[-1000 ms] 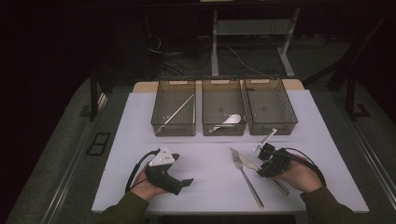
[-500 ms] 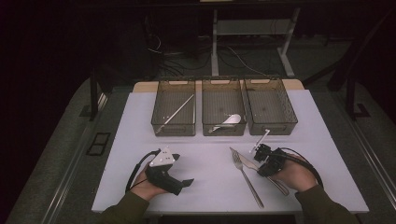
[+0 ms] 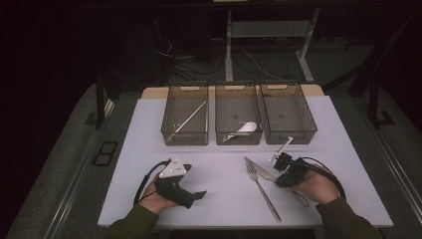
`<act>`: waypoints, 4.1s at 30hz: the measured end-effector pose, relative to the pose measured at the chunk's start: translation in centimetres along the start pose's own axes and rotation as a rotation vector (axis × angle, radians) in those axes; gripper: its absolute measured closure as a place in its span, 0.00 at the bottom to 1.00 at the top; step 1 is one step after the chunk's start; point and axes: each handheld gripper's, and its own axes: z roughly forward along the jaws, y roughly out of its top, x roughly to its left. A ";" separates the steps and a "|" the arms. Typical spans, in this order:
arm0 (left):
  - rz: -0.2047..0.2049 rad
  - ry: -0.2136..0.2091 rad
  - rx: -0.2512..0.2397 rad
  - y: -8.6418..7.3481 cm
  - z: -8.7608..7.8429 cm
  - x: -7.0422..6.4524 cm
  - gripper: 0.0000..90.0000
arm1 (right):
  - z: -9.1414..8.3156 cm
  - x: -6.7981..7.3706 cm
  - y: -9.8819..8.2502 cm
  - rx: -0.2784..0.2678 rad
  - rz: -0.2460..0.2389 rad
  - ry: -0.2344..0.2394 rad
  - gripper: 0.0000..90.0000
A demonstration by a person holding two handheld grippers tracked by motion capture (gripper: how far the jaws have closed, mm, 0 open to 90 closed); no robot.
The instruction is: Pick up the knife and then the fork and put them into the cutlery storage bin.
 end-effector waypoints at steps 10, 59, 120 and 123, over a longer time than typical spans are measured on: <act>0.011 -0.001 0.006 0.0 -0.1 0.0 0.00 | -1.2 -1.9 -1.6 -0.130 0.035 0.026 0.89; 0.004 -0.013 -0.022 -0.1 -0.3 0.3 0.00 | -8.6 -7.8 -3.7 -0.701 0.208 -0.041 0.89; 0.006 -0.031 -0.018 0.0 -0.2 0.1 0.00 | -2.8 -17.7 3.2 -0.411 0.331 -0.215 0.79; 0.007 -0.030 -0.019 0.0 -0.2 0.1 0.00 | -3.4 -17.6 2.9 -0.459 0.343 -0.200 0.73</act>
